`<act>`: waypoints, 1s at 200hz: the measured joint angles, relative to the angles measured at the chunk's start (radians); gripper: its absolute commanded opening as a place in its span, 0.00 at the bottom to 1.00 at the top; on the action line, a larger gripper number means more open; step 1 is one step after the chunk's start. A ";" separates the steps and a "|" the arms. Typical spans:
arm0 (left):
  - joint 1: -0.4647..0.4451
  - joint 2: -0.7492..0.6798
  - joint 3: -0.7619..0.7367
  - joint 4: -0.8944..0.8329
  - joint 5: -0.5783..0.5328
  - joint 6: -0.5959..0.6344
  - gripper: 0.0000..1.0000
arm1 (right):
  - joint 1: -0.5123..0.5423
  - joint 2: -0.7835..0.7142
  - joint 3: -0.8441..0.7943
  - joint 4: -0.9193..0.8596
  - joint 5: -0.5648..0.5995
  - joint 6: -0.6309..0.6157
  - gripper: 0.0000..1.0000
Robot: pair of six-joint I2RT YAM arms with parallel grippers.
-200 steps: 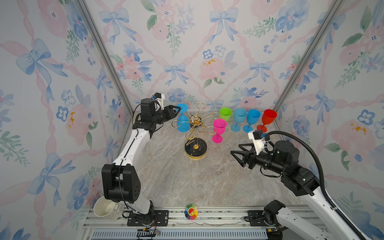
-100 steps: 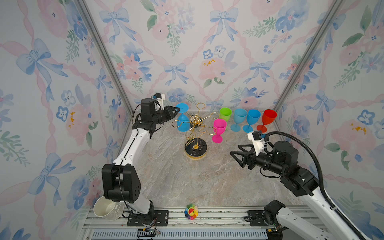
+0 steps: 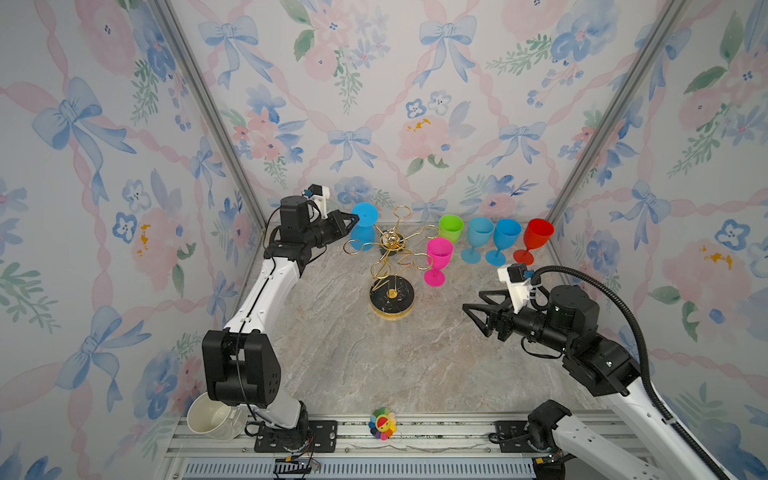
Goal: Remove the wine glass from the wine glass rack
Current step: 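Slide the blue glass off its rack hook with the left gripper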
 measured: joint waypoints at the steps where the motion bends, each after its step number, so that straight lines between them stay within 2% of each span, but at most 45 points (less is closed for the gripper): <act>1: 0.000 0.000 0.000 0.000 0.001 0.000 0.13 | 0.000 0.000 0.000 0.000 0.000 0.000 0.76; 98: 0.000 -0.042 0.000 -0.002 0.013 -0.008 0.03 | 0.001 0.000 -0.008 -0.002 0.000 0.014 0.76; 200: 0.000 -0.064 -0.024 -0.008 0.039 -0.061 0.00 | 0.015 0.011 -0.020 0.002 0.011 0.030 0.76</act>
